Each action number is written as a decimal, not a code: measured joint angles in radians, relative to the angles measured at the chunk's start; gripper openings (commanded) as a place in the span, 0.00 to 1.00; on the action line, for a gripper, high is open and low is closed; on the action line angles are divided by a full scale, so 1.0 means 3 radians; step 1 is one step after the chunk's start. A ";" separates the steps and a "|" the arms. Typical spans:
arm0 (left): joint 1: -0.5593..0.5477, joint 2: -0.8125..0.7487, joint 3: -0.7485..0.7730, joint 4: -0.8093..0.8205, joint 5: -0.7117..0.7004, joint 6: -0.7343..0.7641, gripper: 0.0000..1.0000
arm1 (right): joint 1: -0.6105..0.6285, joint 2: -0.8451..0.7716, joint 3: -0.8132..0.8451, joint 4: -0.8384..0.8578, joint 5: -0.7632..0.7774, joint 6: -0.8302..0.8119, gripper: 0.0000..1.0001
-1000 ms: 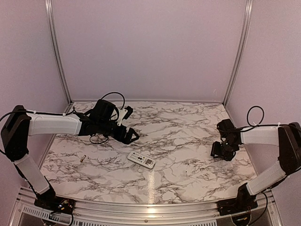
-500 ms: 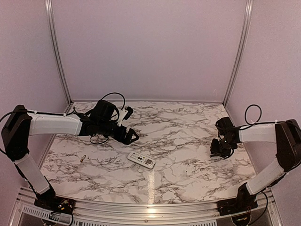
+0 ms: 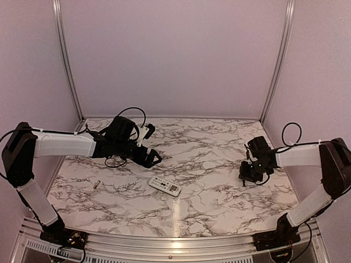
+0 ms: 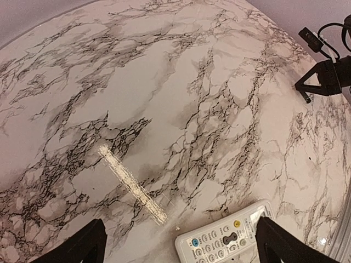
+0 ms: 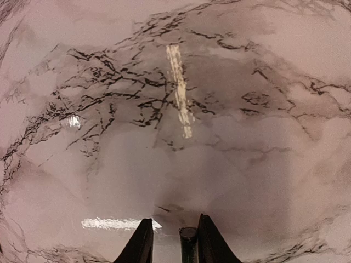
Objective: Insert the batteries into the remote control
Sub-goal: Adjust the battery at the center of the board, then pick up the battery at the center of the board.
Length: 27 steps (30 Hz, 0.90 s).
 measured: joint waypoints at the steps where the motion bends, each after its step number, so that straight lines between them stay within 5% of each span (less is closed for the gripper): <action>1: 0.0000 0.0000 0.0000 0.0000 -0.0001 0.0000 0.99 | 0.0062 0.0006 0.0000 0.0020 -0.0024 0.0008 0.27; 20: 0.0000 0.0000 0.0000 0.0000 -0.0024 -0.0003 0.99 | 0.0356 -0.0209 -0.0202 0.0042 0.0090 0.0081 0.35; 27: 0.0000 0.0000 0.0000 0.0001 -0.0008 -0.0011 0.99 | 0.0364 -0.0464 -0.0186 -0.0364 -0.0019 0.0055 0.35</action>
